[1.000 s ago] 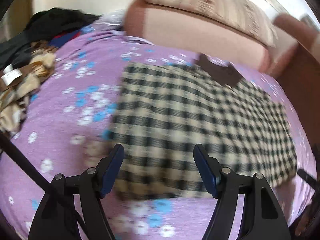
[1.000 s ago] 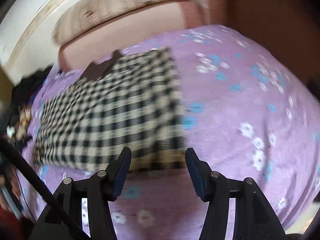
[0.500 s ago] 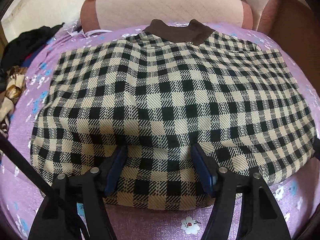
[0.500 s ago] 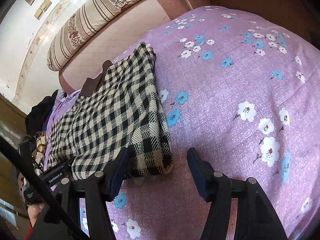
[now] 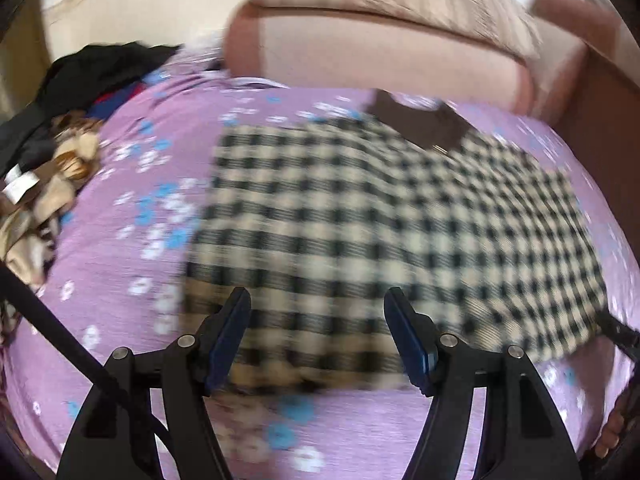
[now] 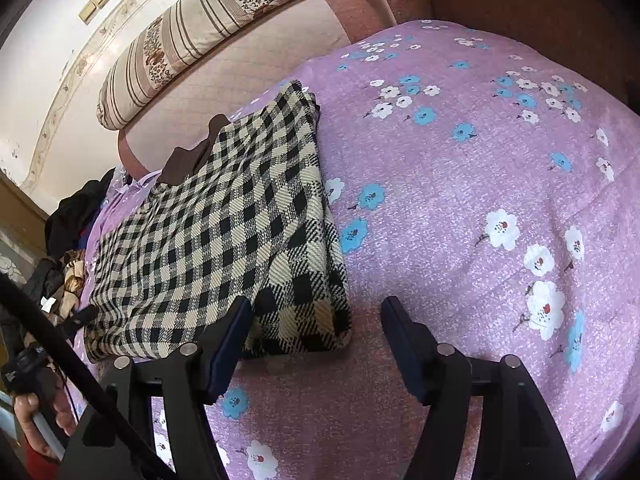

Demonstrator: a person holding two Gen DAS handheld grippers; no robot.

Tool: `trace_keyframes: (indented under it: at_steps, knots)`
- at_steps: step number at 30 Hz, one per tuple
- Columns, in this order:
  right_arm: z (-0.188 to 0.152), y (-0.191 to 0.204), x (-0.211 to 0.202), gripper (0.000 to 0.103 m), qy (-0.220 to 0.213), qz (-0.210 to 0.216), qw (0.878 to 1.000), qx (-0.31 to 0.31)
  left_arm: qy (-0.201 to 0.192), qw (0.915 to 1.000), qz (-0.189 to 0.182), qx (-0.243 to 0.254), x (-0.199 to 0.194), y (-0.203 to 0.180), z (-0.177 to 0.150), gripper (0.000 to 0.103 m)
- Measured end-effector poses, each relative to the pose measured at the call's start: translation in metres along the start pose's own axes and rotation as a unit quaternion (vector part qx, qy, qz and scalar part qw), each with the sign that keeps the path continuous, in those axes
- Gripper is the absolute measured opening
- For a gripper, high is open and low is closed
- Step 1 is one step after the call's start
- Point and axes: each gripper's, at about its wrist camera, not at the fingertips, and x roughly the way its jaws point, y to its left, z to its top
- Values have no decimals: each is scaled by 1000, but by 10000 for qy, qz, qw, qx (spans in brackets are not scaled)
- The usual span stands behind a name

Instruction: Fold large clothes

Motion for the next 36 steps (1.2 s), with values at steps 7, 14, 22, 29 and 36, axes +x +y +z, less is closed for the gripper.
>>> trace_keyframes:
  at_steps: [7, 14, 22, 29, 36]
  knots:
    - [23, 7, 20, 75, 14, -81, 9999, -83, 51, 9964, -712, -452, 7, 0, 6, 67]
    - [52, 21, 51, 77, -7, -65, 10000, -50, 658, 9854, -1515, 407, 40, -88, -14, 18]
    - [74, 33, 72, 20, 399, -35, 9991, 116, 943, 9806, -1689, 317, 54, -88, -18, 15]
    - [94, 83, 47, 17, 379, 155, 9991, -69, 105, 9891, -1457, -175, -8, -19, 15, 13]
    - [90, 222, 59, 15, 480, 731, 9922, -885, -733, 9889, -102, -1285, -51, 113, 34, 25]
